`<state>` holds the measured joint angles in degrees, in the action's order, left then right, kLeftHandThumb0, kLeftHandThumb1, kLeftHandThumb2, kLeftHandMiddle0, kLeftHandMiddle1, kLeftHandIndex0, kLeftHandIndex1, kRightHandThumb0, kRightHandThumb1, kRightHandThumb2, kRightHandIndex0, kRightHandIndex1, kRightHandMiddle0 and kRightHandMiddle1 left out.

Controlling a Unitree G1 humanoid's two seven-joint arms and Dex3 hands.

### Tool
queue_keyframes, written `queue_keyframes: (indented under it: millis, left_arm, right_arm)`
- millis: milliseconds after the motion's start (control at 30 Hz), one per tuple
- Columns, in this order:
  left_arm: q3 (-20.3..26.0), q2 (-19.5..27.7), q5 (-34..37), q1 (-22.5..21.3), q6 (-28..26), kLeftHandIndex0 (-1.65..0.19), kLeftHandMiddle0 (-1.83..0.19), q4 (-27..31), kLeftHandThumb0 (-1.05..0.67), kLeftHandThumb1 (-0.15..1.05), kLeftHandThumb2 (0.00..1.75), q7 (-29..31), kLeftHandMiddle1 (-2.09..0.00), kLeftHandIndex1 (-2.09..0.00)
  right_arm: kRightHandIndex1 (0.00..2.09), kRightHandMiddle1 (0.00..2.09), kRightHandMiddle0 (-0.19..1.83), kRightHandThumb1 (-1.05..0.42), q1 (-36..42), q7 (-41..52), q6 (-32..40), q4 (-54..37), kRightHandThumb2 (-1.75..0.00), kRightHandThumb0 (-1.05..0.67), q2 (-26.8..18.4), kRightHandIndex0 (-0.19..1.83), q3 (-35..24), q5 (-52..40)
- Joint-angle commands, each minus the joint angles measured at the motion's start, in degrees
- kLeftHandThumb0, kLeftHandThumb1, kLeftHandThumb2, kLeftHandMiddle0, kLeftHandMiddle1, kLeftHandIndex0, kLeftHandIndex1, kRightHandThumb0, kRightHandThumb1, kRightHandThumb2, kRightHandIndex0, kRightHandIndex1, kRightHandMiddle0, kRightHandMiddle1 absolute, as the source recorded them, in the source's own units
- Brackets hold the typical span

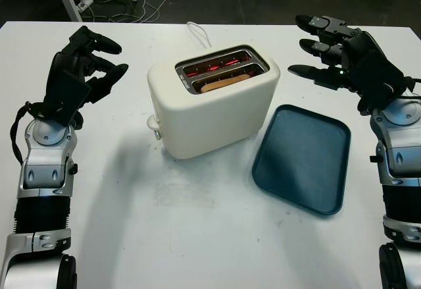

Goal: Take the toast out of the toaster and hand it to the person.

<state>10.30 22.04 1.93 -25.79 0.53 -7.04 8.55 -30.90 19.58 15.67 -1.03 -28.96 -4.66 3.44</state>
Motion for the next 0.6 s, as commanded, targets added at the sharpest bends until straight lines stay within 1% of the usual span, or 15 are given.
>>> queue_keyframes:
  millis: [0, 167, 467, 567]
  left_arm:
    - [0.16, 0.54, -0.24, -0.14, -0.09, -0.28, -0.28, 0.36, -1.05, 0.92, 0.19, 0.18, -1.56, -1.48]
    - [0.13, 0.62, -0.53, 0.20, -0.49, -0.27, -0.28, 0.94, -1.05, 0.92, 0.21, 0.01, -1.56, -1.49]
    - [0.24, 0.53, -0.10, 0.09, 0.45, -0.28, -0.28, -0.02, -1.05, 0.92, 0.20, 0.46, -1.55, -1.48]
    - [0.18, 0.57, -0.30, 0.04, 0.38, -0.29, -0.29, -0.08, -1.05, 0.92, 0.20, 0.33, -1.55, -1.48]
  right_arm:
    - [0.01, 0.00, 0.40, -0.86, -0.26, -0.46, 0.50, -0.57, 0.00, -0.37, 0.08, 0.45, 0.11, 0.15]
    - [0.02, 0.01, 0.42, -0.86, 0.05, -0.48, -1.37, 0.08, 0.00, -0.45, -0.27, 0.47, 0.47, 0.84]
    - [0.01, 0.01, 0.43, -0.86, -0.17, -0.26, -0.81, 0.11, 0.00, -0.46, -0.14, 0.47, 0.59, 1.06]
    - [0.01, 0.01, 0.43, -0.86, -0.12, -0.22, -0.40, -0.33, 0.00, -0.44, -0.38, 0.47, 0.83, 1.38]
